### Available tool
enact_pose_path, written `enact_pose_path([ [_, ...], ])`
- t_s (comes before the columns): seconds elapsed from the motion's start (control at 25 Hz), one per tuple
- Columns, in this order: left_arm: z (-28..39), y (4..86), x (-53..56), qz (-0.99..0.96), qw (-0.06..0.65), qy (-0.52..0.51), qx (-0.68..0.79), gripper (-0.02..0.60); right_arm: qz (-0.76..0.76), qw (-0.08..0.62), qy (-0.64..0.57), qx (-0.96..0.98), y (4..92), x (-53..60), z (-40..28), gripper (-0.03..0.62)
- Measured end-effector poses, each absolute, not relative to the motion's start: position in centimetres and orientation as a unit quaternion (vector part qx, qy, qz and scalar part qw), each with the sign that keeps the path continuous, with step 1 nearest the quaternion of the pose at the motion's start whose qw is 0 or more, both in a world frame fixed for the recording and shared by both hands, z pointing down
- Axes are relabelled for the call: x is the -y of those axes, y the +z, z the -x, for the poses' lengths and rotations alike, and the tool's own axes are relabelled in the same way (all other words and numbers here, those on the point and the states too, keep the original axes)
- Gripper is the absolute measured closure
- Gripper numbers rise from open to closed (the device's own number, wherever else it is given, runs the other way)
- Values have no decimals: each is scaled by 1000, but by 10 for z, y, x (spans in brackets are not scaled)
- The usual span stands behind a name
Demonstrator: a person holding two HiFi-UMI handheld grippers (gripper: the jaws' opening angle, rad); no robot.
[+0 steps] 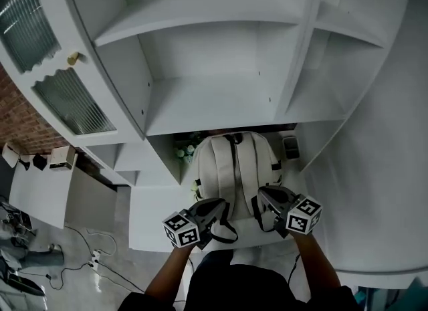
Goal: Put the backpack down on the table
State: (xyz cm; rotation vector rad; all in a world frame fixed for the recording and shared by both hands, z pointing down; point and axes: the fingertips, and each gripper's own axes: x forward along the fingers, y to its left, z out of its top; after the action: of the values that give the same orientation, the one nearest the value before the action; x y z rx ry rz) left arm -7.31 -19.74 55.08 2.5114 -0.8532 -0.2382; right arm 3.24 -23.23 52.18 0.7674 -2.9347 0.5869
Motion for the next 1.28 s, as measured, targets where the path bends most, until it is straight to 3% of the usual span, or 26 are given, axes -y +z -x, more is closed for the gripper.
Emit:
enact_pose_path([
  [0.64, -14, 505, 29, -871, 149, -63, 463, 565, -197, 21, 85, 977, 493, 14, -47, 577],
  [0.96, -9, 492, -36, -825, 144, -49, 544, 565, -331, 16, 65, 941, 479, -27, -52, 577],
  [1.28, 5, 494, -54, -842, 98, -32, 530, 565, -397, 74, 41, 914, 495, -50, -18, 576],
])
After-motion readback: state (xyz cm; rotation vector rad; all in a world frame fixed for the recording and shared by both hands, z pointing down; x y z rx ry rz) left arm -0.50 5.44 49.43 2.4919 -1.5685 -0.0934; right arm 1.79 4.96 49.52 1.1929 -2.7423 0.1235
